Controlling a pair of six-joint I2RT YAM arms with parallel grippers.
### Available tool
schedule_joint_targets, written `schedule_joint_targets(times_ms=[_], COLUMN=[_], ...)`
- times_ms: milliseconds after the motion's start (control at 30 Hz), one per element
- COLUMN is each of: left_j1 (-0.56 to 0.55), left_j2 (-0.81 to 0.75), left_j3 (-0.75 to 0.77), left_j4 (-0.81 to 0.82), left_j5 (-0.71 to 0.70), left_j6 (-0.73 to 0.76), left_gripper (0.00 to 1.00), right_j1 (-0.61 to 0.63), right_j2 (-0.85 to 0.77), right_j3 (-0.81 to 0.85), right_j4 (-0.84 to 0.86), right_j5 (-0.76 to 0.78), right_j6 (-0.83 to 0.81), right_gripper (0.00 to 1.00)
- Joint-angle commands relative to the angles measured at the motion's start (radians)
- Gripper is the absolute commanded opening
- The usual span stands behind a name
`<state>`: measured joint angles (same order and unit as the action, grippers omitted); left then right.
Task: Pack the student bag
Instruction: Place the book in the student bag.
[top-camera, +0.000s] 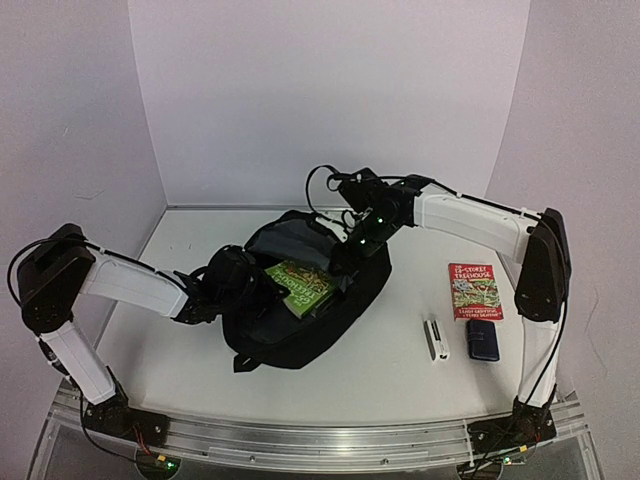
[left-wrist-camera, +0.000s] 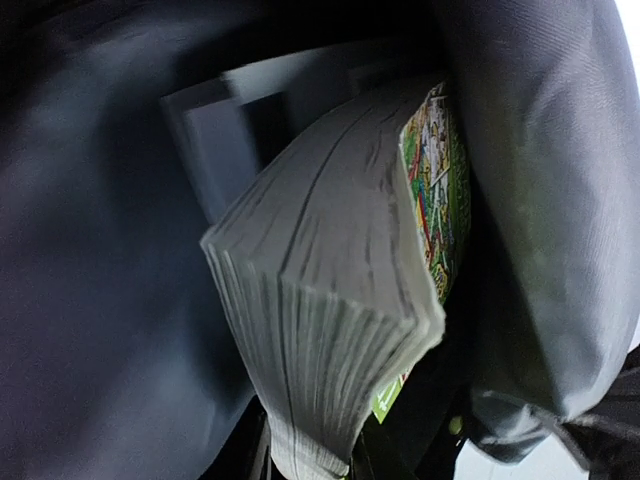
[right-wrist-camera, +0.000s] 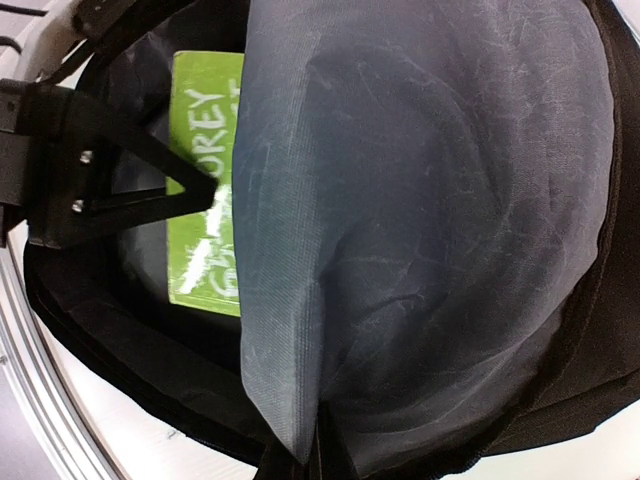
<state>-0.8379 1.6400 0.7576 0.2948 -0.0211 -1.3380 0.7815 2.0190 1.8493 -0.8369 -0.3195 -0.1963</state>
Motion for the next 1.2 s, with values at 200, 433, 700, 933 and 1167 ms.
schedule_joint_targets(times_ms=[200, 433, 700, 933, 1167], left_j1=[0.005, 0.005, 0.002, 0.002, 0.003], left_j2=[0.145, 0.213, 0.072, -0.115, -0.238], left_j3=[0.185, 0.146, 0.047, -0.003, -0.017], left_j4=[0.194, 0.341, 0.289, 0.088, -0.046], left_j5=[0.059, 0.109, 0.091, -0.001, -0.075], left_j6=[0.06, 0.0, 0.041, 0.085, 0.135], left_gripper=[0.1, 0.22, 0.55, 0.71, 0.82], right_j1=[0.005, -0.005, -0.089, -0.176, -0.184], right_j2=[-0.078, -0.047, 0.006, 0.084, 0.07], right_j3=[-0.003, 0.03, 0.066, 0.041, 0.026], right_j4=[0.029, 0.03, 0.031, 0.03, 0.028], right_j5=[-0.031, 0.017, 0.036, 0.05, 0.002], right_j6=[0.001, 0.007, -0.003, -0.031, -0.018], right_gripper=[0.0, 0.0, 0.0, 0.04, 0.45])
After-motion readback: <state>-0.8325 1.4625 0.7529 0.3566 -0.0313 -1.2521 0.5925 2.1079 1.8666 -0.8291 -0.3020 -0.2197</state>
